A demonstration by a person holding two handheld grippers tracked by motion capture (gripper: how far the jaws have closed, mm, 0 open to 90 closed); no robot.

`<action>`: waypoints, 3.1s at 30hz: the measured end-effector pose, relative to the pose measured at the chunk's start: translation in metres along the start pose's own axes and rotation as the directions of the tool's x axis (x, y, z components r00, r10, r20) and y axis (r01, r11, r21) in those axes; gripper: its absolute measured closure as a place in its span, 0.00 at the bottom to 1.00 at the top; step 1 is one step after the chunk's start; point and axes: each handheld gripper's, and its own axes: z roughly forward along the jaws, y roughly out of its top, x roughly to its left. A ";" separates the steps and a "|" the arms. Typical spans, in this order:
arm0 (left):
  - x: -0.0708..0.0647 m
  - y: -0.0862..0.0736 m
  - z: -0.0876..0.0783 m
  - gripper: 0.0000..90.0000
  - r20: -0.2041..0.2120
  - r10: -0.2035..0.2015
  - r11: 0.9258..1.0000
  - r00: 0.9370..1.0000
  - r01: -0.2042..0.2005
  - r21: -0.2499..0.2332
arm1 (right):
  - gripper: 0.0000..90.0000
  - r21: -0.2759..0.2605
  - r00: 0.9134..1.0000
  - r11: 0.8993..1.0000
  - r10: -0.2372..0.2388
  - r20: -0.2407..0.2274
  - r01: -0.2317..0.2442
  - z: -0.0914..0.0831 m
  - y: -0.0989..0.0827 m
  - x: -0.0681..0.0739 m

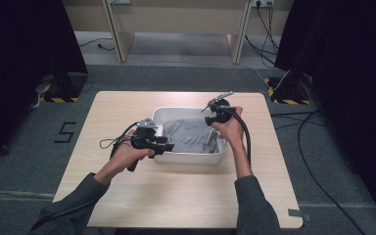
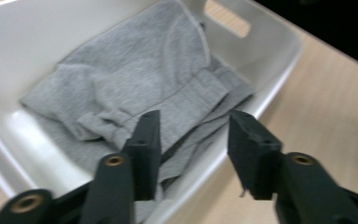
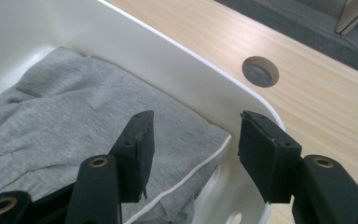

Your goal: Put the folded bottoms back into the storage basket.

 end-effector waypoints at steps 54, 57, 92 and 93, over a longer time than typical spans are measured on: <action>-0.057 -0.074 -0.034 0.19 0.075 0.051 0.994 0.996 -0.044 -0.098 | 0.41 -0.244 0.987 0.966 -0.113 -0.114 0.082 -0.083 -0.075 0.059; -0.057 -0.077 -0.033 0.19 0.075 0.052 0.995 0.996 -0.045 -0.090 | 0.41 -0.251 0.987 0.965 -0.108 -0.121 0.075 -0.084 -0.080 0.060; -0.049 -0.105 -0.021 0.18 0.085 0.066 0.998 0.994 -0.065 -0.021 | 0.41 -0.308 0.986 0.951 -0.053 -0.156 0.003 -0.101 -0.128 0.061; -0.049 -0.106 -0.021 0.18 0.084 0.068 0.998 0.994 -0.066 -0.020 | 0.41 -0.310 0.986 0.951 -0.055 -0.155 0.004 -0.102 -0.129 0.061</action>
